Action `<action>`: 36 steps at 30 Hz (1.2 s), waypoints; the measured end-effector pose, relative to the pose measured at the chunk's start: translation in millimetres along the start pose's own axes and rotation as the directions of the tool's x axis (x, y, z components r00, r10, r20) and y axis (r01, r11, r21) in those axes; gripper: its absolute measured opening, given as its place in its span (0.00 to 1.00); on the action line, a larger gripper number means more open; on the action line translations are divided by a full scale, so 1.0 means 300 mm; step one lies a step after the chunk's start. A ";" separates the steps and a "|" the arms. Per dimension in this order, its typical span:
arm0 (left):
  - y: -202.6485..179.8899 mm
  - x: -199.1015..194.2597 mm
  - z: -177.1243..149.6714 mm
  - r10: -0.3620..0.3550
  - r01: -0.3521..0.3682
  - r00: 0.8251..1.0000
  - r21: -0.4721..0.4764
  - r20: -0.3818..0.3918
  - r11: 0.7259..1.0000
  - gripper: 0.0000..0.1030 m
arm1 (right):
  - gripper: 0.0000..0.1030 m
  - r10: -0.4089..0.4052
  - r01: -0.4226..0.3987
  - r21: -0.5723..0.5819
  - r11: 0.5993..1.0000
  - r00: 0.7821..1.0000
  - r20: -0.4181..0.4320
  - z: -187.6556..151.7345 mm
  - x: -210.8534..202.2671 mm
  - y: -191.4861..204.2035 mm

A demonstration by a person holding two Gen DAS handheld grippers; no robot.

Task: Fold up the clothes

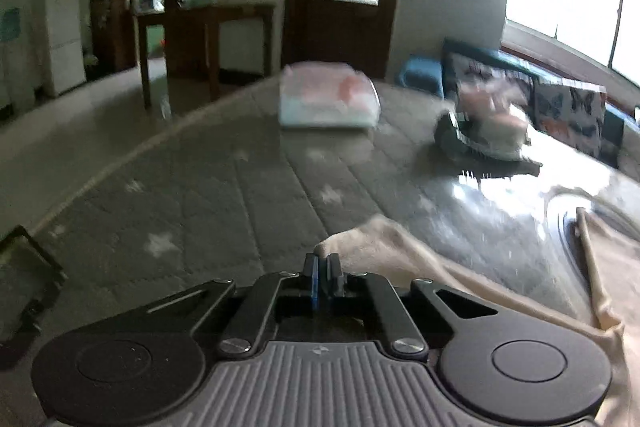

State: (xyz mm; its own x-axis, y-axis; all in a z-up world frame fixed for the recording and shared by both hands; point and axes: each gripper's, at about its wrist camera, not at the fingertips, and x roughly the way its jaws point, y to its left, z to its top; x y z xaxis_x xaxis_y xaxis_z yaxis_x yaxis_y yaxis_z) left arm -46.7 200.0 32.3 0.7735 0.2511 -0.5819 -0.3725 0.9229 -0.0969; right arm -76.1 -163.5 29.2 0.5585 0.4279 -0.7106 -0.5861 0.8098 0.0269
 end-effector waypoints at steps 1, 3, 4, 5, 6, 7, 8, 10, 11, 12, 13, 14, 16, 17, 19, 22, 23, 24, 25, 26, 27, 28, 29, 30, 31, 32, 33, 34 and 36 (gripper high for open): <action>0.005 -0.003 0.004 -0.007 0.007 1.000 -0.004 0.000 1.000 0.04 | 0.54 -0.001 0.001 0.001 1.000 1.000 0.002 -0.001 -0.004 0.000; 0.000 0.001 0.009 -0.011 0.011 1.000 0.010 -0.007 1.000 0.04 | 0.54 0.003 -0.003 0.000 1.000 1.000 -0.003 -0.003 -0.002 0.003; -0.006 0.006 0.009 -0.014 0.015 1.000 0.022 -0.010 1.000 0.04 | 0.54 0.005 -0.005 -0.004 1.000 1.000 -0.009 -0.006 0.006 0.008; -0.011 0.011 0.010 -0.015 0.016 1.000 0.027 -0.015 1.000 0.04 | 0.54 0.007 -0.008 -0.007 1.000 1.000 -0.016 -0.009 0.013 0.013; -0.015 0.016 0.011 -0.014 0.014 1.000 0.027 -0.021 1.000 0.04 | 0.54 0.009 -0.009 -0.011 1.000 1.000 -0.021 -0.012 0.019 0.019; -0.017 0.018 0.014 -0.017 0.017 1.000 0.022 -0.024 1.000 0.04 | 0.54 0.010 -0.010 -0.014 1.000 1.000 -0.025 -0.017 0.024 0.028; -0.018 0.012 0.021 -0.025 0.026 0.999 0.013 -0.019 1.000 0.04 | 0.54 0.011 -0.011 -0.018 1.000 1.000 -0.028 -0.022 0.026 0.036; -0.025 -0.014 0.041 -0.050 0.050 0.999 0.000 0.003 0.999 0.04 | 0.54 0.018 -0.019 -0.028 0.999 0.999 -0.026 -0.026 0.019 0.047; -0.037 -0.034 0.054 -0.063 0.063 0.998 0.006 0.021 0.998 0.04 | 0.54 0.022 -0.023 -0.032 0.999 0.999 -0.026 -0.029 0.015 0.053; -0.052 -0.055 0.068 -0.077 0.077 0.996 0.015 0.038 0.997 0.04 | 0.54 0.024 -0.025 -0.036 0.999 0.999 -0.025 -0.031 0.012 0.057; -0.070 -0.079 0.083 -0.094 0.093 0.994 0.024 0.054 0.995 0.04 | 0.54 0.023 -0.024 -0.037 0.999 0.999 -0.023 -0.032 0.009 0.057; -0.093 -0.109 0.099 -0.117 0.115 0.990 0.035 0.072 0.993 0.04 | 0.54 0.021 -0.022 -0.038 0.999 1.000 -0.022 -0.034 0.007 0.058; -0.147 -0.167 0.126 -0.166 0.160 0.981 0.064 0.104 0.985 0.04 | 0.54 0.022 -0.022 -0.023 0.999 1.000 -0.010 -0.032 -0.003 0.048; -0.179 -0.199 0.137 -0.196 0.187 0.973 0.083 0.119 0.979 0.04 | 0.54 0.022 -0.022 -0.011 1.000 1.000 0.000 -0.030 -0.013 0.041; -0.250 -0.263 0.153 -0.263 0.246 0.954 0.125 0.142 0.961 0.04 | 0.54 0.020 -0.020 0.009 1.000 1.000 0.021 -0.027 -0.034 0.025; -0.368 -0.359 0.161 -0.371 0.338 0.915 0.201 0.160 0.919 0.04 | 0.54 0.006 -0.008 0.035 0.999 0.999 0.051 -0.029 -0.073 -0.004; -0.409 -0.391 0.158 -0.407 0.367 0.899 0.230 0.162 0.901 0.04 | 0.54 0.000 -0.003 0.045 0.999 0.998 0.060 -0.031 -0.087 -0.015; -0.448 -0.419 0.152 -0.442 0.396 0.883 0.254 0.160 0.883 0.04 | 0.54 -0.005 0.001 0.059 0.998 0.998 0.067 -0.036 -0.100 -0.028; -0.485 -0.443 0.143 -0.475 0.424 0.866 0.276 0.154 0.863 0.04 | 0.54 -0.012 0.006 0.073 0.997 0.997 0.074 -0.042 -0.113 -0.043; -0.527 -0.469 0.130 -0.510 0.454 0.848 0.299 0.145 0.839 0.04 | 0.54 -0.020 0.013 0.089 0.996 0.997 0.079 -0.050 -0.125 -0.059; -0.569 -0.489 0.114 -0.540 0.478 0.831 0.323 0.134 0.817 0.04 | 0.54 -0.028 0.019 0.105 0.994 0.996 0.082 -0.059 -0.135 -0.075; -0.605 -0.503 0.096 -0.563 0.498 0.818 0.342 0.119 0.797 0.04 | 0.54 -0.035 0.025 0.122 0.992 0.996 0.083 -0.070 -0.144 -0.090; -0.640 -0.515 0.077 -0.585 0.520 0.805 0.358 0.099 0.776 0.04 | 0.54 -0.043 0.031 0.137 0.990 0.996 0.084 -0.081 -0.152 -0.105; -0.675 -0.526 0.057 -0.607 0.541 0.791 0.373 0.079 0.754 0.04 | 0.54 -0.051 0.039 0.149 0.988 0.995 0.083 -0.093 -0.158 -0.117; -0.707 -0.533 0.038 -0.623 0.558 0.780 0.385 0.057 0.735 0.04 | 0.54 -0.061 0.047 0.162 0.986 0.995 0.083 -0.107 -0.166 -0.129; -0.739 -0.536 0.014 -0.637 0.575 0.770 0.400 0.028 0.713 0.05 | 0.54 -0.069 0.054 0.175 0.983 0.994 0.083 -0.121 -0.174 -0.140; -0.765 -0.537 -0.012 -0.652 0.594 0.759 0.417 -0.007 0.687 0.06 | 0.54 -0.074 0.058 0.189 0.980 0.994 0.081 -0.134 -0.181 -0.150; -0.787 -0.537 -0.037 -0.664 0.612 0.747 0.433 -0.042 0.661 0.08 | 0.54 -0.079 0.062 0.201 0.978 0.994 0.080 -0.146 -0.187 -0.159; -0.819 -0.535 -0.084 -0.676 0.636 0.730 0.465 -0.102 0.616 0.08 | 0.54 -0.088 0.070 0.217 0.974 0.993 0.073 -0.166 -0.195 -0.171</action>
State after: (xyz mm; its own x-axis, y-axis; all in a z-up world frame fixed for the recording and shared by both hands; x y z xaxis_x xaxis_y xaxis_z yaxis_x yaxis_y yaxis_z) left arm -92.3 -74.5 129.2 0.7641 -0.4707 -0.4410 0.5006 0.8639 -0.0546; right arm -107.9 -250.1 34.5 0.6490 0.3833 -0.6573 -0.4041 0.9056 0.1290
